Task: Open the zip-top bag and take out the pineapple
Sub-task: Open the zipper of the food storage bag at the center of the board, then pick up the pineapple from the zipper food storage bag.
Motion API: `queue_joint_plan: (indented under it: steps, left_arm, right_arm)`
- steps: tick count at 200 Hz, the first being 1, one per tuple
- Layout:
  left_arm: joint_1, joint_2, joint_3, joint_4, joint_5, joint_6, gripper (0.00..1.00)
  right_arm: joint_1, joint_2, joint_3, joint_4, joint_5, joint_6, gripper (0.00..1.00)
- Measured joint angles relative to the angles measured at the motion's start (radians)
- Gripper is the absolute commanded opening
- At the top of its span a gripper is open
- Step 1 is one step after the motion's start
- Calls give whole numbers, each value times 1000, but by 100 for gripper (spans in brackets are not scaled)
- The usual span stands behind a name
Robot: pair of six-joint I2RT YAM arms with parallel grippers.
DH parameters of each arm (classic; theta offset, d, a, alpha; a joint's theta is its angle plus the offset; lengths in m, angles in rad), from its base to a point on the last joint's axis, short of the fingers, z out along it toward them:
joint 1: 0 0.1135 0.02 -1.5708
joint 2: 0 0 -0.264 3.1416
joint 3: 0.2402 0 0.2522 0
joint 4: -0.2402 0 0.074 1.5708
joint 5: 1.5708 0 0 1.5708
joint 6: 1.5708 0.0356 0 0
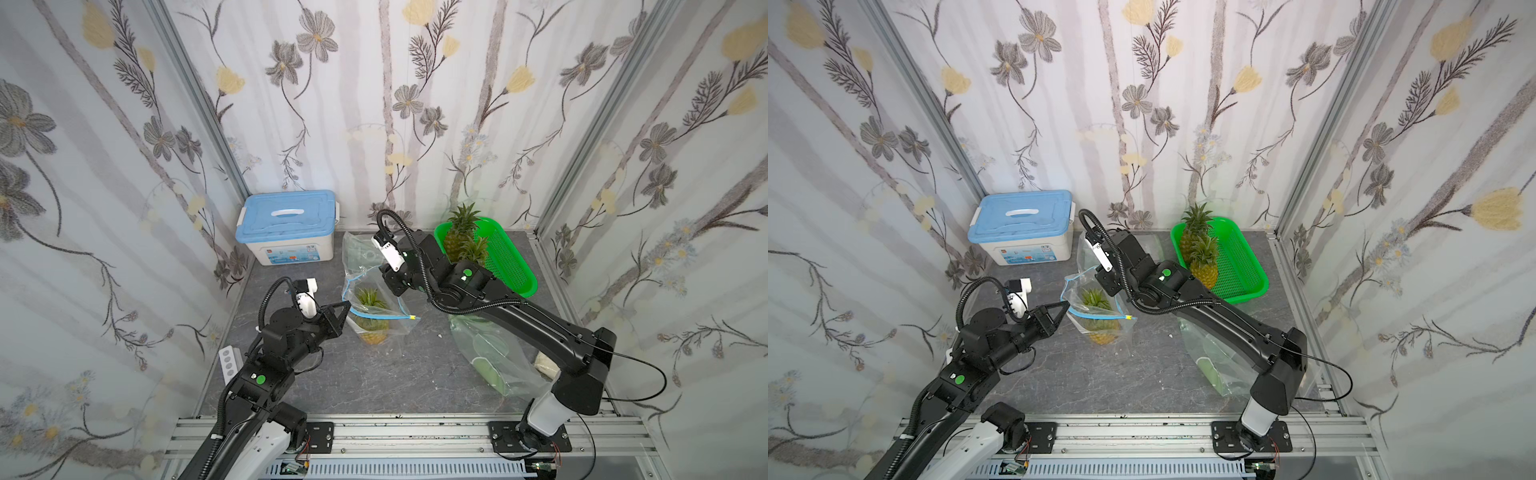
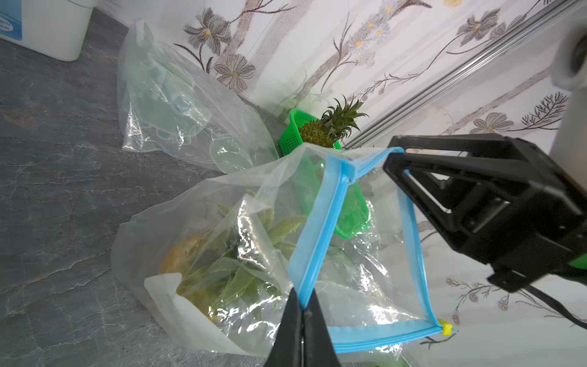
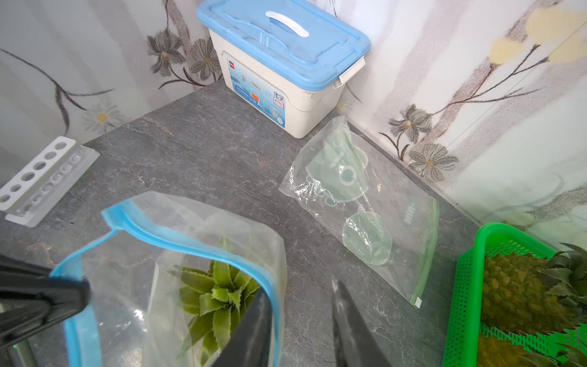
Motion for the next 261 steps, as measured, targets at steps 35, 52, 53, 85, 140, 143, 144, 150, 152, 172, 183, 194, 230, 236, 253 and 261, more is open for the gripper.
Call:
queue_joint_plan:
  steps: [35, 52, 53, 85, 140, 143, 144, 150, 152, 172, 183, 194, 230, 236, 253, 261]
  left_arm:
    - [-3, 13, 1, 0, -7, 0, 0]
    - [-6, 9, 1, 0, -11, 0, 0]
    - [-6, 9, 1, 0, -11, 0, 0]
    - [-9, 0, 1, 0, -18, 1, 0]
    - [-11, -22, -2, 0, -25, 1, 0]
    - [-11, -23, -2, 0, -25, 1, 0]
    - [-11, -23, -3, 0, -25, 1, 0]
    - [-11, -26, -4, 0, -26, 1, 0]
    - [-11, -27, -5, 0, -26, 1, 0]
    - [-11, -35, -9, 0, -30, 1, 0]
    - [-12, -39, -9, 0, -32, 1, 0]
    - [-12, -41, -10, 0, -32, 1, 0]
    - [-12, -39, -19, 0, -37, 1, 0]
    - [-12, -39, -20, 0, -37, 1, 0]
    - [-12, -40, -24, 2, -39, 1, 0]
    - [-12, -43, -26, 2, -39, 1, 0]
  right_arm:
    - [53, -49, 60, -54, 2, 13, 41]
    - [67, -55, 74, -80, -14, 31, 41]
    - [68, -54, 75, -81, -16, 34, 41]
    - [71, -8, 85, -116, -66, 68, 41]
    - [69, 119, 108, -139, -156, 105, 45]
    - [68, 126, 113, -141, -160, 105, 45]
    - [68, 127, 114, -141, -161, 105, 45]
    - [66, 140, 123, -145, -163, 107, 45]
    - [66, 144, 126, -146, -164, 109, 45]
    - [66, 157, 133, -159, -165, 115, 46]
    - [68, 148, 134, -161, -161, 119, 46]
    - [76, 132, 136, -161, -154, 120, 46]
    - [122, 73, 148, -162, -124, 131, 46]
    - [127, 68, 149, -162, -121, 132, 46]
    - [139, 63, 149, -165, -116, 138, 45]
    - [141, 63, 149, -169, -116, 144, 45]
